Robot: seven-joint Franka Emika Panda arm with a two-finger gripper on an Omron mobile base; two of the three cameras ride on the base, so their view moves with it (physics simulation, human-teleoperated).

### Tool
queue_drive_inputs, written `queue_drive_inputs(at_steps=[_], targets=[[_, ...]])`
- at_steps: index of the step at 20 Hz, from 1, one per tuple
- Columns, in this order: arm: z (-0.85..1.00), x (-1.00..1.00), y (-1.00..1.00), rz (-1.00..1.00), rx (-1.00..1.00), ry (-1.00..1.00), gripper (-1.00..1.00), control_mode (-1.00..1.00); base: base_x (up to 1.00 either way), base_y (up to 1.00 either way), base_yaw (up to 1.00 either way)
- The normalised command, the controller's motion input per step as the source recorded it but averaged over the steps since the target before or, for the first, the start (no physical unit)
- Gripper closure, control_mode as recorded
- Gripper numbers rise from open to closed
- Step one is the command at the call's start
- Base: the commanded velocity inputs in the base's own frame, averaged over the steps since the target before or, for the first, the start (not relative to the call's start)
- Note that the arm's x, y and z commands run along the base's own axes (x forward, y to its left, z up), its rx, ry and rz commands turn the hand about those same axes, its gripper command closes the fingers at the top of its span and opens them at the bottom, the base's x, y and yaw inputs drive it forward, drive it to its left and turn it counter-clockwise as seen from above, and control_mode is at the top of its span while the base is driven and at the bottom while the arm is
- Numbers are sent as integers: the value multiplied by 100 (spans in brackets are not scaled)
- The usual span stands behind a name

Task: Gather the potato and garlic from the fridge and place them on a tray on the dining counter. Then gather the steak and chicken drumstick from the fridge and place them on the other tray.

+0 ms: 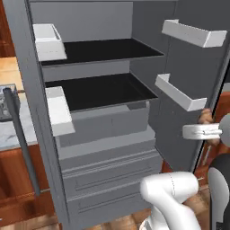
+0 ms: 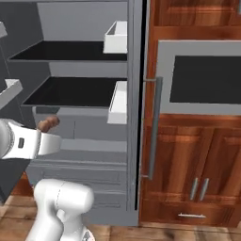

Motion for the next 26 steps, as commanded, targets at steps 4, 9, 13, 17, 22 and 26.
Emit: queue_drive_inputs(at_steps=[4, 9, 13, 17, 22, 26], targets=[[0, 0, 0, 0, 0, 0, 100, 100, -77, -59, -29], [0, 0, 0, 0, 0, 0, 100, 100, -26, -68, -73], [0, 0, 0, 0, 0, 0, 100, 100, 0, -93, -74], [0, 0, 0, 0, 0, 0, 100, 100, 7, -80, -73], [0, 0, 0, 0, 0, 0, 100, 100, 67, -47, -60], [0, 0, 0, 0, 0, 0, 100, 100, 100, -47, -36]])
